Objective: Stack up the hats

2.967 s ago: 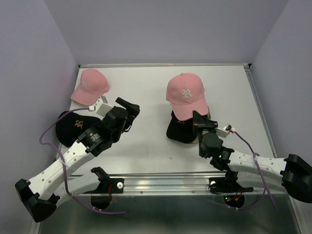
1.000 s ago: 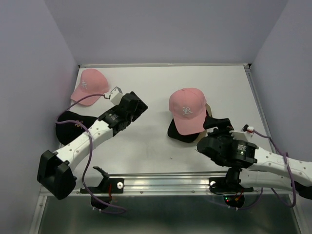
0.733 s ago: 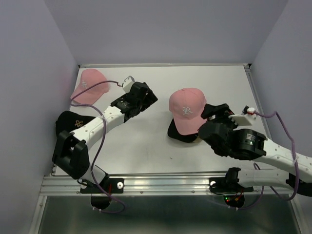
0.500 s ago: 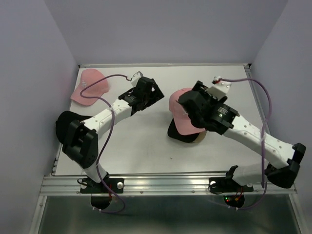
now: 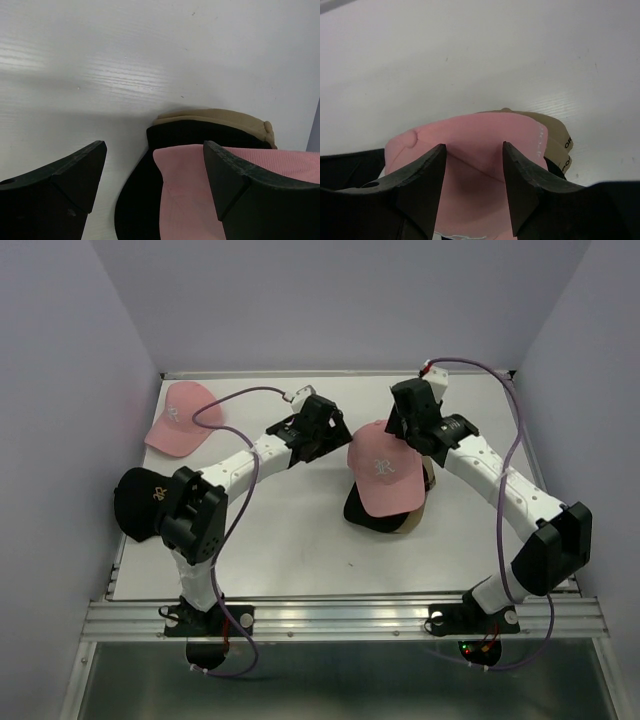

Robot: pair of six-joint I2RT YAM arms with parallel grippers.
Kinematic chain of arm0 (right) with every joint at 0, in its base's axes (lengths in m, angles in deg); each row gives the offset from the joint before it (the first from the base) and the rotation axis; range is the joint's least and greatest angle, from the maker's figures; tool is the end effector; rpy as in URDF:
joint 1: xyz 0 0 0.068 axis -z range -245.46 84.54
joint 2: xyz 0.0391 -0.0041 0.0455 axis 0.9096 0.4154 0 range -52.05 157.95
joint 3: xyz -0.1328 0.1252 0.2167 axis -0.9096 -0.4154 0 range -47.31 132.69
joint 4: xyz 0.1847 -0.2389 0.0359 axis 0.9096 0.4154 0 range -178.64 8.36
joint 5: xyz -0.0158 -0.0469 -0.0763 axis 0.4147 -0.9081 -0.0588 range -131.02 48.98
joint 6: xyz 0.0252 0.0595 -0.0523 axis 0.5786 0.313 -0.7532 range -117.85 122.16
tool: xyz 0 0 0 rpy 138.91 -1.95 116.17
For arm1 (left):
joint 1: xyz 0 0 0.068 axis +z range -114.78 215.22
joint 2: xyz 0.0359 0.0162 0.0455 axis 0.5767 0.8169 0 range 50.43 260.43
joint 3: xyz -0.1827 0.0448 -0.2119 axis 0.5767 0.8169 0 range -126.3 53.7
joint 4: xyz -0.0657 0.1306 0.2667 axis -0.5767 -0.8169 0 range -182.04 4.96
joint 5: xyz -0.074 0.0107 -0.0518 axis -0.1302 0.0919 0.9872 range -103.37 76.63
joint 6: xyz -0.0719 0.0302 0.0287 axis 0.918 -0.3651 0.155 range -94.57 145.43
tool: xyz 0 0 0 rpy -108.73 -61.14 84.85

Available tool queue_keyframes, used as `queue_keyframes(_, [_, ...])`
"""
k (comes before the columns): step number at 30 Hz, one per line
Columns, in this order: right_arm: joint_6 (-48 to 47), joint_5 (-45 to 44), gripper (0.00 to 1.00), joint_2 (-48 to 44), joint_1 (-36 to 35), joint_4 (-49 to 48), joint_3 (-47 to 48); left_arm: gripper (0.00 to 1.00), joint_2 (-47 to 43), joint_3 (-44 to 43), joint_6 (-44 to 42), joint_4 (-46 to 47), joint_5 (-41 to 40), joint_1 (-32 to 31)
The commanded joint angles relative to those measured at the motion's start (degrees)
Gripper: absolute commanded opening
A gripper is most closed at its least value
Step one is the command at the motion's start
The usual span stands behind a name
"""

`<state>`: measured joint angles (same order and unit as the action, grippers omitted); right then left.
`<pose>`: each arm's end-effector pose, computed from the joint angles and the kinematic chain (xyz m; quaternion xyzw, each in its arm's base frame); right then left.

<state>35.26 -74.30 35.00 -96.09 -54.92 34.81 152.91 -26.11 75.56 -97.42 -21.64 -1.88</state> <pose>0.3689 0.1722 0.3388 0.1427 0.8606 0.0000 0.4889 0.3968 -0.2870 0.2417 -0.1335 0.8754 -0.2711 0.3773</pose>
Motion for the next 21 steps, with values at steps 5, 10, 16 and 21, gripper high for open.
queue_keyframes(5, [4.07, 6.29, 0.53, -3.98, 0.13, -2.43, -10.83, 0.90, 3.61, -7.99, -3.63, -1.15, -0.43, -0.52])
queue_keyframes(10, [7.76, 4.45, 0.53, -6.62, 0.66, -2.51, -18.83, 0.90, 5.36, -9.40, -3.90, -2.12, -1.22, -0.60])
queue_keyframes(16, [10.40, 0.94, 0.55, -8.38, 0.66, -2.51, -21.04, 0.91, 6.42, -10.45, -3.99, -2.38, -1.04, -0.60])
queue_keyframes(21, [8.65, 0.23, 0.63, -10.05, 0.66, -2.43, -17.89, 0.93, 5.02, -12.21, -5.04, -5.54, -3.58, -0.52])
